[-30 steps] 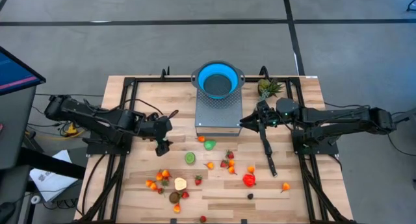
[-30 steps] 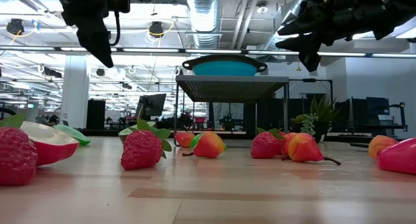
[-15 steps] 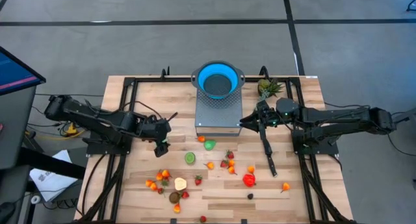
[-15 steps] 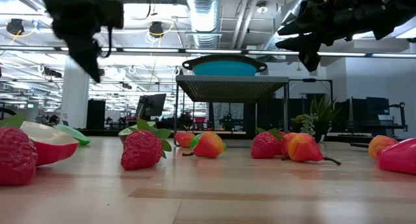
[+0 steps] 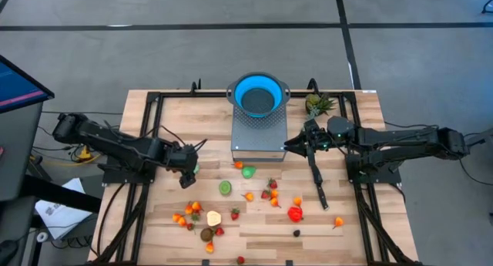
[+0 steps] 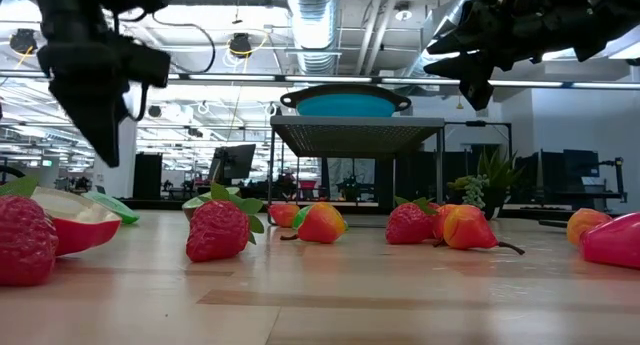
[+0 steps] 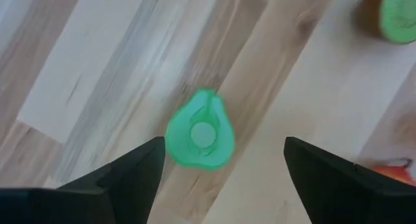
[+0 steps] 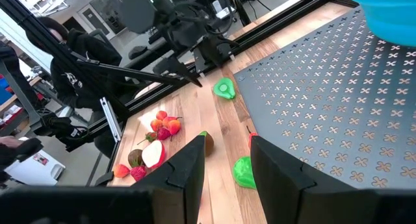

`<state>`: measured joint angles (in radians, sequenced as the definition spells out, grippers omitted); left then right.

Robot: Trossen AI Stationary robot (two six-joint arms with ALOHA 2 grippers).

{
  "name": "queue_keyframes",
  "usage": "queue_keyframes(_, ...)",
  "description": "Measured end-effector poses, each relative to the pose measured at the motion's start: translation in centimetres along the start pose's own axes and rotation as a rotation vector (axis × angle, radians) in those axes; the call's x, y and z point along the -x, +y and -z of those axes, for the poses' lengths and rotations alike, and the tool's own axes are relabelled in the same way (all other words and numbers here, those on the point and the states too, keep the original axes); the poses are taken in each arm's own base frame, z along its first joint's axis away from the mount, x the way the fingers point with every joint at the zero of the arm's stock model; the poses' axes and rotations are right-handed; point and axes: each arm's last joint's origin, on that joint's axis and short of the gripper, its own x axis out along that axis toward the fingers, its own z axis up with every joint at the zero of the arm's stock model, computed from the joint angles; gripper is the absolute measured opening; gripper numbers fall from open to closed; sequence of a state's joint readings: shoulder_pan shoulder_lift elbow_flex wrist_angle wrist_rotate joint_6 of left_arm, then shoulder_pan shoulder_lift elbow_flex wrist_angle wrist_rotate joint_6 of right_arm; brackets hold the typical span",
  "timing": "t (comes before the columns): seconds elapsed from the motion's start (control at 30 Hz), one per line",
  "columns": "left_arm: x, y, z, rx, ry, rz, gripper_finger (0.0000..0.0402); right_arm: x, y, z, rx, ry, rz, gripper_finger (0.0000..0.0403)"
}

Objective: Pick & Place Fruit
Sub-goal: Put the left sliced pear into the strainer bowl

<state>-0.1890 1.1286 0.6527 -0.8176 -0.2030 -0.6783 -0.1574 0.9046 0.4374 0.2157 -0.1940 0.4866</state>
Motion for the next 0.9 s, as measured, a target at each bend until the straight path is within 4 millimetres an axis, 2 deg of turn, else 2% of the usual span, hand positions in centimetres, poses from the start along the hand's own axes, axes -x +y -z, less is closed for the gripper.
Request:
queue_keyframes(0.6,-3.8,1.2,2.7,0.012,0.007,-0.014,0.0299,0.0,0.0,0.0,0.000,0.000,0.000,0.0118)
queue_keyframes(0.9,-4.6,1.0,2.7,0.013,-0.064,0.037,0.0297,0.0,0.0,0.0,0.000,0.000,0.000,0.0118)
